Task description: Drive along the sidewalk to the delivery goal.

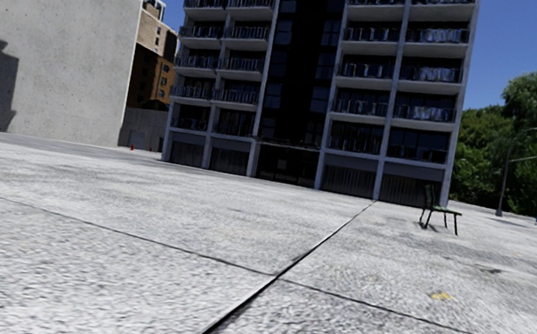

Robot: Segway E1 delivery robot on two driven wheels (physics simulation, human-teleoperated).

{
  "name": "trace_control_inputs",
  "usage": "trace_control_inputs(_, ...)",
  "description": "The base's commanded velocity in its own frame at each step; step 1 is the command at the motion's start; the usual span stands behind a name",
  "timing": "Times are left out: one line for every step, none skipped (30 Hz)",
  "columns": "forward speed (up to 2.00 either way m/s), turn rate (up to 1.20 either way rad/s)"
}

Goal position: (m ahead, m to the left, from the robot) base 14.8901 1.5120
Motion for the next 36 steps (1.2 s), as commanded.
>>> trace_control_inputs(2.00, 0.37)
trace_control_inputs(2.00, 0.37)
trace_control_inputs(2.00, 0.37)
trace_control_inputs(2.00, 0.37)
trace_control_inputs(2.00, 0.37)
trace_control_inputs(2.00, 0.37)
trace_control_inputs(2.00, 0.23)
trace_control_inputs(2.00, 0.00)
trace_control_inputs(2.00, 0.00)
trace_control_inputs(2.00, 0.00)
trace_control_inputs(2.00, 0.00)
trace_control_inputs(2.00, 0.00)
trace_control_inputs(2.00, 0.00)
trace_control_inputs(2.00, 0.00)
trace_control_inputs(2.00, 0.00)
trace_control_inputs(2.00, 0.00)
trace_control_inputs(2.00, 0.00)
trace_control_inputs(2.00, 0.00)
trace_control_inputs(2.00, 0.00)
trace_control_inputs(2.00, 0.00)
trace_control_inputs(2.00, 0.00)
trace_control_inputs(2.00, 0.00)
trace_control_inputs(2.00, 0.00)
trace_control_inputs(2.00, 0.00)
trace_control_inputs(2.00, 0.00)
trace_control_inputs(2.00, 0.00)
trace_control_inputs(2.00, 0.00)
trace_control_inputs(2.00, 0.00)
trace_control_inputs(2.00, 0.00)
trace_control_inputs(2.00, 0.00)
trace_control_inputs(2.00, 0.00)
trace_control_inputs(2.00, 0.00)
trace_control_inputs(2.00, 0.00)
trace_control_inputs(2.00, 0.00)
trace_control_inputs(2.00, 0.00)
trace_control_inputs(2.00, 0.00)
